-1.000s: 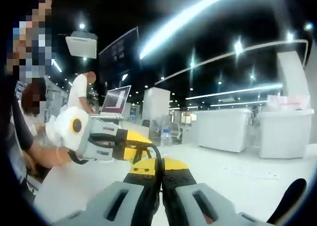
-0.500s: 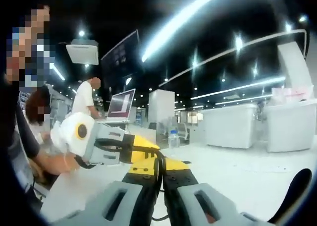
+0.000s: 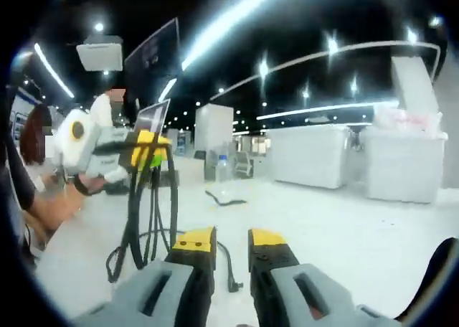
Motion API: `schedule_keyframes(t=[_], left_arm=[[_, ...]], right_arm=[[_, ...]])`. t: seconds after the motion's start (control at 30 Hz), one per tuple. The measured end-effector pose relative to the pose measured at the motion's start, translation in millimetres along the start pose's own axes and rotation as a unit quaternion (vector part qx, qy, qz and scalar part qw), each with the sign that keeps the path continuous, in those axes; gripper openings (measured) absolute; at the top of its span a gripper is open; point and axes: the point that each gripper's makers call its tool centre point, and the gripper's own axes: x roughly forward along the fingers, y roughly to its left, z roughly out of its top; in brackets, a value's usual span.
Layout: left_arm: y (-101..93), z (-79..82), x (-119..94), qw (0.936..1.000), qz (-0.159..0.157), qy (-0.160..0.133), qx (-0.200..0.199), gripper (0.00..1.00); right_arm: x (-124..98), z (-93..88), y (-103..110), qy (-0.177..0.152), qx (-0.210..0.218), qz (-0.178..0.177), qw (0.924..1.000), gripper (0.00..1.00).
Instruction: Coil the Type-C to USB data cable on the desktop and secure it with Velcro straps.
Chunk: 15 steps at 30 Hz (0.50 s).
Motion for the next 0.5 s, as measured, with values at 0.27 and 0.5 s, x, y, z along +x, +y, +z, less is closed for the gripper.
schedule_keyframes(t=[0.27, 0.5], left_arm=[[15.2, 24.3, -11.9, 0.9989, 0.028, -0.034, 0.016, 0.04], [29.9, 48.5, -18.2, 0.9958, 0.051, -0.07, 0.027, 0.04]], right_arm=[[35.2, -29.6, 12.7, 0.064, -0.033, 0.01, 0.9974, 0.21], [45.0, -41.2, 5.5, 0.091, -0.003, 0.005, 0.9958, 0.17]])
